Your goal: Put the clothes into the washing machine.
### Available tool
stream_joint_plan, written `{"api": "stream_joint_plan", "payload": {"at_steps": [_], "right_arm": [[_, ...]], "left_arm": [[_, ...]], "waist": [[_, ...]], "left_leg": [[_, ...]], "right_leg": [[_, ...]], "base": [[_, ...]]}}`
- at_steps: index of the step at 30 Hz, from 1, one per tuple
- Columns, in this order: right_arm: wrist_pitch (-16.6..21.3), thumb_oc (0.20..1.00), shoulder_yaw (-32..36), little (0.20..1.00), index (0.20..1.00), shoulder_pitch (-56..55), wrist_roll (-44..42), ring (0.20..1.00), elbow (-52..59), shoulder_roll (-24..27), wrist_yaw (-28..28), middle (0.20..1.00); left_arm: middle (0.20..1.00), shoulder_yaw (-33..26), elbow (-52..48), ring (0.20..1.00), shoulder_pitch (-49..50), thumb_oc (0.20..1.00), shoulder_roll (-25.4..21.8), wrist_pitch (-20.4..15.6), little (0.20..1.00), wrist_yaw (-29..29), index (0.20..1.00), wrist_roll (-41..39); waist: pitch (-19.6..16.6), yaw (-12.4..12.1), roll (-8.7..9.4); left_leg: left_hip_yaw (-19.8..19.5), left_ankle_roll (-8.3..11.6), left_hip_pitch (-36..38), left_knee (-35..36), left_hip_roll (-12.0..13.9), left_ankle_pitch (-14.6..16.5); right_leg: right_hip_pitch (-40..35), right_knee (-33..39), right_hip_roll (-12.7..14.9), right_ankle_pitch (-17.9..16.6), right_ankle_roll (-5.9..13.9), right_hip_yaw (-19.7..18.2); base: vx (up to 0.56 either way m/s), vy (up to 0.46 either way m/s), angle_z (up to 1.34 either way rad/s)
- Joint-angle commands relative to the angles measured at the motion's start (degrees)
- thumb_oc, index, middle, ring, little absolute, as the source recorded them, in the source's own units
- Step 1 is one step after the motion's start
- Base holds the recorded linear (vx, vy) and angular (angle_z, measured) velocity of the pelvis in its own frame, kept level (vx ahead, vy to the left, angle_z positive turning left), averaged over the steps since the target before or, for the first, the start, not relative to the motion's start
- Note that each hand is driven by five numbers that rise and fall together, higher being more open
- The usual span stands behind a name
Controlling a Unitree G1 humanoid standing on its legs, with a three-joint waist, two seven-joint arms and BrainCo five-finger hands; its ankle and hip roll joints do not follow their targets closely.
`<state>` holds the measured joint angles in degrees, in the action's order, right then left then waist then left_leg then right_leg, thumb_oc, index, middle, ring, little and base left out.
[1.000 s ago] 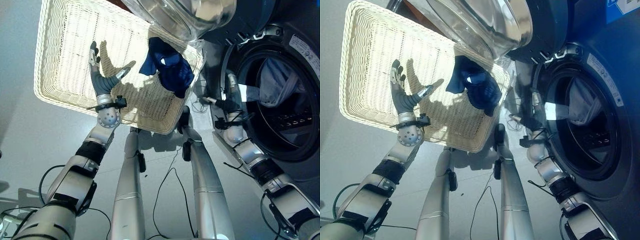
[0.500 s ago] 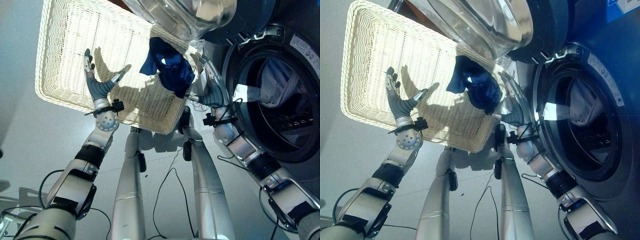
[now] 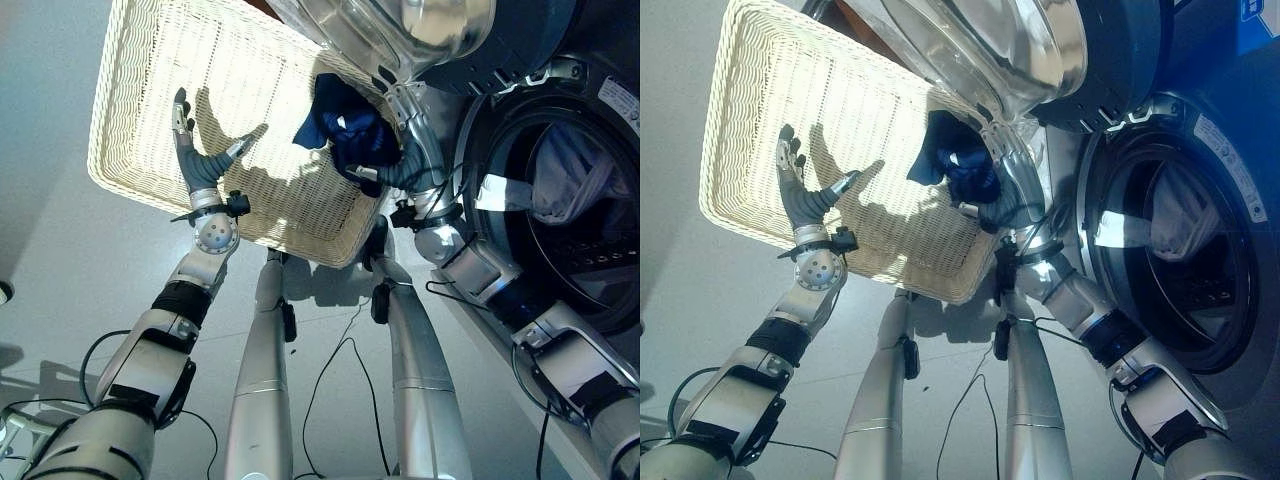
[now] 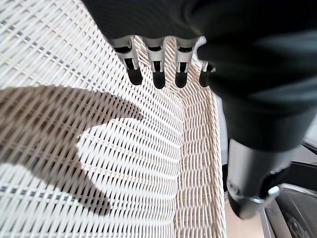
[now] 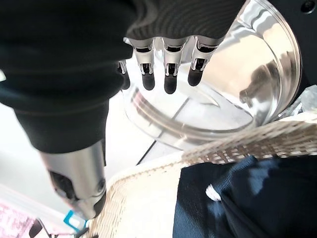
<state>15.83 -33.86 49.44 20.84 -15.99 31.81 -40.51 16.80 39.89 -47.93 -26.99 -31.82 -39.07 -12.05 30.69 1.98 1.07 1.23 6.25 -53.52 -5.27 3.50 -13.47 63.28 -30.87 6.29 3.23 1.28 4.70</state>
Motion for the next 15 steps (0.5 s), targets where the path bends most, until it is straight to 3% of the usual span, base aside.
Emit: {"api": "stream_joint_plan", "payload": {"at_steps": [1,2,9,15], "right_arm": [[-0.6,1.000,-2.3,1.000,1.000,0.4,0.9,1.000,1.7,0.3,0.9,1.000],[-2.5,1.000,-4.5,1.000,1.000,1.8,0.7,1.000,-2.2,-0.2,1.7,1.000],[-6.5,1.000,-10.2,1.000,1.000,7.1,-0.1,1.000,-12.4,-0.8,4.3,1.000],[-8.3,1.000,-14.3,1.000,1.000,10.8,0.0,1.000,-21.7,-0.5,4.3,1.000]], "left_arm": [[1.000,-0.7,0.5,1.000,-2.4,1.000,1.3,-1.7,1.000,0.3,1.000,-0.5],[1.000,0.0,1.1,1.000,-3.1,1.000,1.3,-2.0,1.000,0.7,1.000,-1.1],[1.000,1.9,3.6,1.000,-6.1,1.000,1.0,-2.4,1.000,1.5,1.000,-3.3],[1.000,3.7,5.4,1.000,-8.3,1.000,0.9,-2.9,1.000,2.6,1.000,-5.4]], "waist": [[-0.9,0.9,-1.85],[-0.9,0.5,-1.99],[-0.9,-0.3,-2.44],[-0.9,-1.0,-2.99]], "left_leg": [[2.5,0.58,-2.0,-8.6,-3.3,6.0],[2.4,0.56,-2.1,-8.5,-3.4,5.9],[2.0,0.52,-2.6,-8.8,-3.9,6.0],[1.9,0.39,-2.6,-8.8,-4.2,5.9]], "right_leg": [[-5.6,17.1,-2.4,-12.2,6.76,2.3],[-5.4,17.1,-2.2,-12.3,6.71,2.6],[-5.1,17.1,-1.8,-12.3,6.65,3.4],[-5.2,17.0,-1.4,-12.5,6.66,4.0]], "base": [[0.00,0.000,0.00],[0.00,0.000,0.00],[0.01,-0.020,0.04],[0.00,-0.003,0.01]]}}
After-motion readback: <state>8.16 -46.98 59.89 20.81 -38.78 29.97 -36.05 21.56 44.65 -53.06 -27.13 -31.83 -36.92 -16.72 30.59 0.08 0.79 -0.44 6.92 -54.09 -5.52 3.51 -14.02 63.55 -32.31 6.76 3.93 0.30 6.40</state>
